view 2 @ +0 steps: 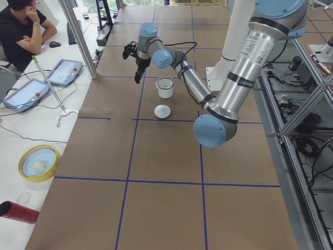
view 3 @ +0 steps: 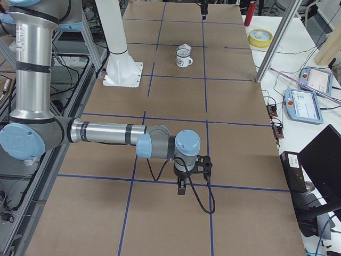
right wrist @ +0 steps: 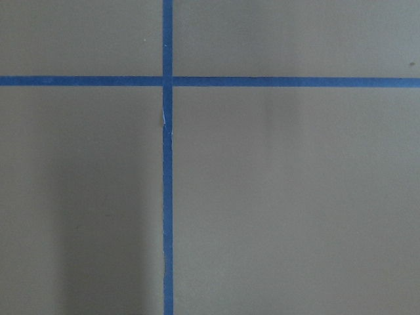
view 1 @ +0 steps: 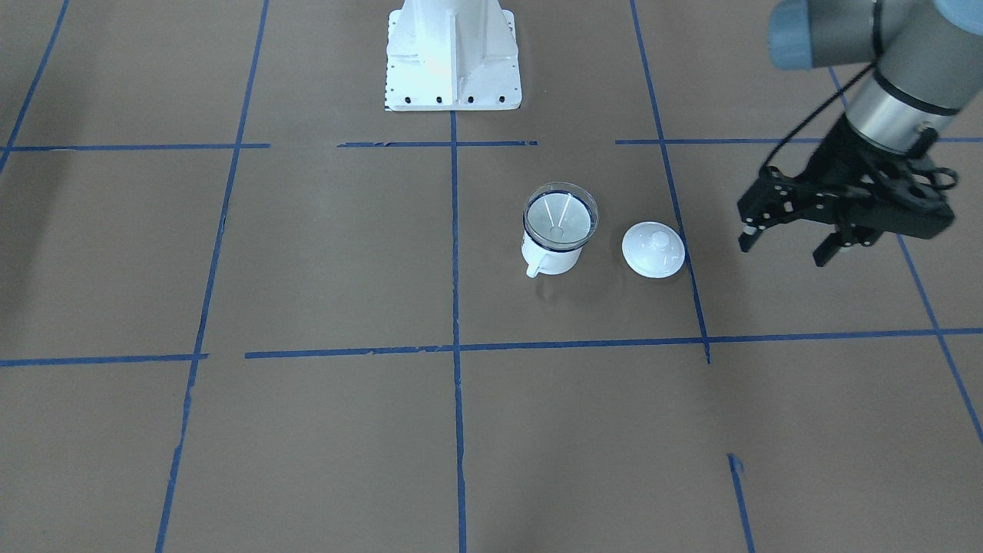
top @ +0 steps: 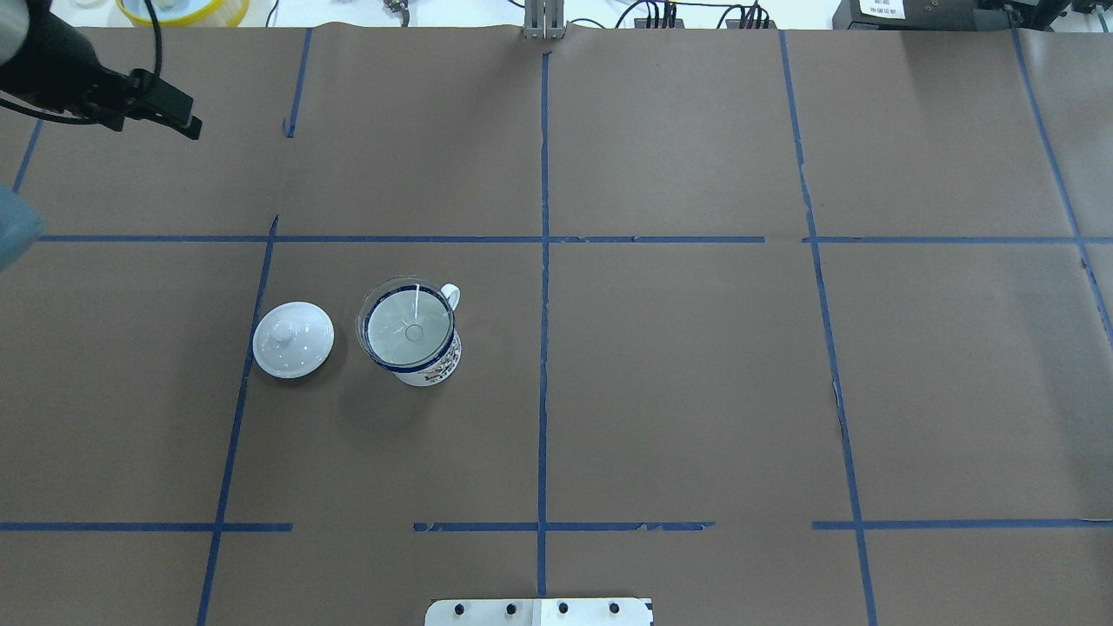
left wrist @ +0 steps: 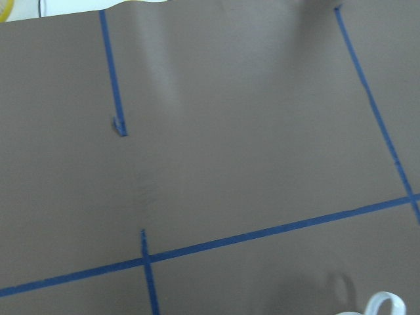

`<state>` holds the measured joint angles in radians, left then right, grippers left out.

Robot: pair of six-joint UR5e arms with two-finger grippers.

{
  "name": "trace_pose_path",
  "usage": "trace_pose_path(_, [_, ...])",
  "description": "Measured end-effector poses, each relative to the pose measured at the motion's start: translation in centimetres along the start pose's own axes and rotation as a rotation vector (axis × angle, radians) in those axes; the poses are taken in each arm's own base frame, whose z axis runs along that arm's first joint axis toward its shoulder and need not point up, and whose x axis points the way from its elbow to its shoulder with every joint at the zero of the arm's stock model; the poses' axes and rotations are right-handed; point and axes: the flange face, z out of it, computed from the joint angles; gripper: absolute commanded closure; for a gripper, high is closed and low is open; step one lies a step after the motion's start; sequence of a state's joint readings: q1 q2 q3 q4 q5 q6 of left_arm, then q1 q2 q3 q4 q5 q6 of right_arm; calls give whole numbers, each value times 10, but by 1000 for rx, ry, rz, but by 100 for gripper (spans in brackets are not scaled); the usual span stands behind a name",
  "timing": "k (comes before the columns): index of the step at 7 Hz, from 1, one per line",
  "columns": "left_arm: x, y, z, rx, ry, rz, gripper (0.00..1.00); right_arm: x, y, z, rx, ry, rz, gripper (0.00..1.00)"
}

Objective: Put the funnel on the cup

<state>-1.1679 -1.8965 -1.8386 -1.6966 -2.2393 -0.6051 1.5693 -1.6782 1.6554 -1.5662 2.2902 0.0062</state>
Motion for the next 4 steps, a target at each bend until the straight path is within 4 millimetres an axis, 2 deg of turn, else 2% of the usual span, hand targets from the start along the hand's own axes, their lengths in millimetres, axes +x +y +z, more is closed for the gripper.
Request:
trace_pose_path(1, [-65, 13, -1, -19, -35, -9, 0, 0, 0, 0, 0, 0, 0, 0])
trace_pose_path(2, [-128, 34, -7, -37, -75, -3, 0, 0, 0, 0, 1, 0, -1, 0])
trace_pose_path(3, [-183, 59, -14, -57, -111, 8, 0, 0, 0, 0, 1, 0, 0, 0])
trace_pose_path(4, [-225, 84, -18, -81, -135, 20, 0, 0, 0, 0, 1, 0, 0, 0])
